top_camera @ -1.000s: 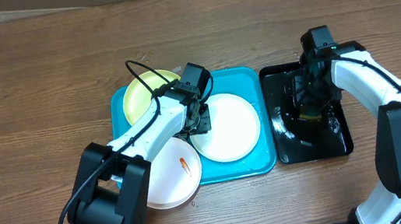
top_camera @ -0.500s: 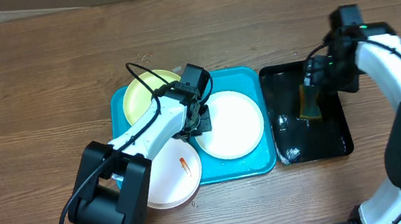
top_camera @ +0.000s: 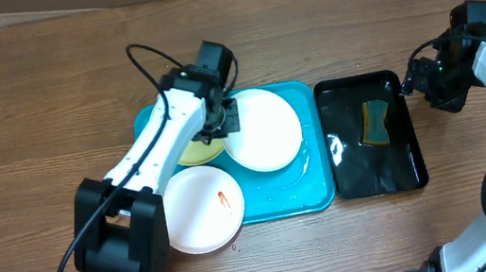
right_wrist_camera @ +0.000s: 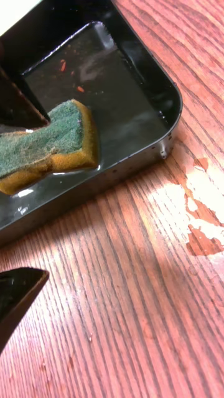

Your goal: Clean dirty plates on tray and stack at the side

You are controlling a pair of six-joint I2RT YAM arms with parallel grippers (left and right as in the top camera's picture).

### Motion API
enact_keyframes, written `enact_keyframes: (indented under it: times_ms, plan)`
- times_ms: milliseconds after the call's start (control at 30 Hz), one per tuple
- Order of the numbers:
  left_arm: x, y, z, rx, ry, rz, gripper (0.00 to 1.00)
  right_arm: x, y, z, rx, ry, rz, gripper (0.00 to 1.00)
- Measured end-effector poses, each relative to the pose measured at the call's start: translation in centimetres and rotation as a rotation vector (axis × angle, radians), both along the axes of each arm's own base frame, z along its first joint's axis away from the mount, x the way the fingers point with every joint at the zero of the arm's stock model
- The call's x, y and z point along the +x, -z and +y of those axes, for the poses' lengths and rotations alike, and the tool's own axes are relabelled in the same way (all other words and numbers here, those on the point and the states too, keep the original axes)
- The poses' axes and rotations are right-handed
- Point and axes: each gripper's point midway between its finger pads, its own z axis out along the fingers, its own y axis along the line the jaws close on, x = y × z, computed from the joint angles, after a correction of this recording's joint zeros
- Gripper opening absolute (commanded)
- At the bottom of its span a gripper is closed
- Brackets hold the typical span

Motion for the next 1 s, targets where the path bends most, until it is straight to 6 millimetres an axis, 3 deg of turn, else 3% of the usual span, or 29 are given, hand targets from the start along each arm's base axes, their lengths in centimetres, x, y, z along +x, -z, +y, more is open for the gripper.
enact_keyframes:
  times_ms: [133,300,400,533,633,800,1000]
  plan:
    - [0.7,-1.3,0.4,0.007,0.008,-0.014,0.04,0.0,0.0,0.0,0.000,-0.001,-0.001,0.76]
    - [2.4,-4.2,-0.7,-0.020,0.026,-0.083,0.04,0.7,-0.1,-0.3,-0.008,0.001,-0.031,0.86]
    - [3.4,-6.5,-2.8,-0.049,0.062,-0.152,0.04,1.2,-0.2,-0.9,-0.014,0.014,-0.052,1.00]
    - [3.6,-8.7,-6.6,-0.052,0.149,-0.246,0.04,1.5,-0.3,-1.4,-0.020,0.023,-0.068,1.00]
    - [2.4,-9.8,-10.4,0.033,0.246,-0.346,0.04,1.5,-0.3,-1.4,-0.020,0.025,-0.068,1.00]
    - [0.5,-11.4,-13.6,0.206,0.327,-0.504,0.04,1.5,-0.3,-1.4,-0.020,0.024,-0.068,1.00]
    - [-2.7,-15.8,-17.2,0.433,0.367,-0.791,0.04,1.5,-0.3,-1.4,-0.020,0.024,-0.068,1.00]
